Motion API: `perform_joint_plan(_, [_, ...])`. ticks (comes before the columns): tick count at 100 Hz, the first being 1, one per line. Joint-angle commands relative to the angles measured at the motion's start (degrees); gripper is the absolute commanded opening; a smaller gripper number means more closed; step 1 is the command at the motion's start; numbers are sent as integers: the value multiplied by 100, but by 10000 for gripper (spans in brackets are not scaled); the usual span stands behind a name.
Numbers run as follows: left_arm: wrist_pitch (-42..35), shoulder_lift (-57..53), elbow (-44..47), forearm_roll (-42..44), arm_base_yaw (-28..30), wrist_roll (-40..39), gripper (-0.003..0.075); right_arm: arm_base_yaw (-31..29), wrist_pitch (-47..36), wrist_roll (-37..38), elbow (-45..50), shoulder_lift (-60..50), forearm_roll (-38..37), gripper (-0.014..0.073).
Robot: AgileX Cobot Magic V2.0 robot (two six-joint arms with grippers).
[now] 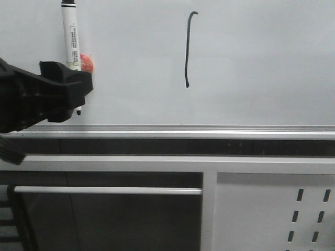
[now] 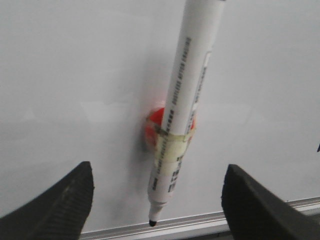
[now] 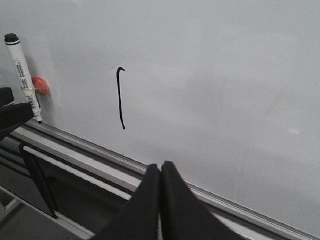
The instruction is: Write number 1 on whiteboard
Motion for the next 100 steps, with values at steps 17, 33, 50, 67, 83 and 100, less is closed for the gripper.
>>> perform_joint_plan(17, [-1304,-899,519,173,-204,-22,375,0,23,-48,-143,-6,-351,-79])
perform_joint_plan(33, [-1304,-1620,1020,373,-423,868,-14,0,2,-58,-143,-6,-352,-79])
perform_joint_plan(50, [-1268,-2636,1271,333,-598,1457,-18,0,-198,-336,-143,-6,-352,-79])
perform_joint_plan(67, [-480,-3817,1298,-697,-823,2681,-18,0,-237,-433,-143,-50,-412,-79])
perform_joint_plan(83, [430,-5055,1244,-1316,-915,4066,-18,0,-143,-470,-143,-163,-711,-79])
perform_joint_plan(100, [1770,-6167,767,-2824,-915,6422,-18,0,-167,-644,-143,-281,-713,-79])
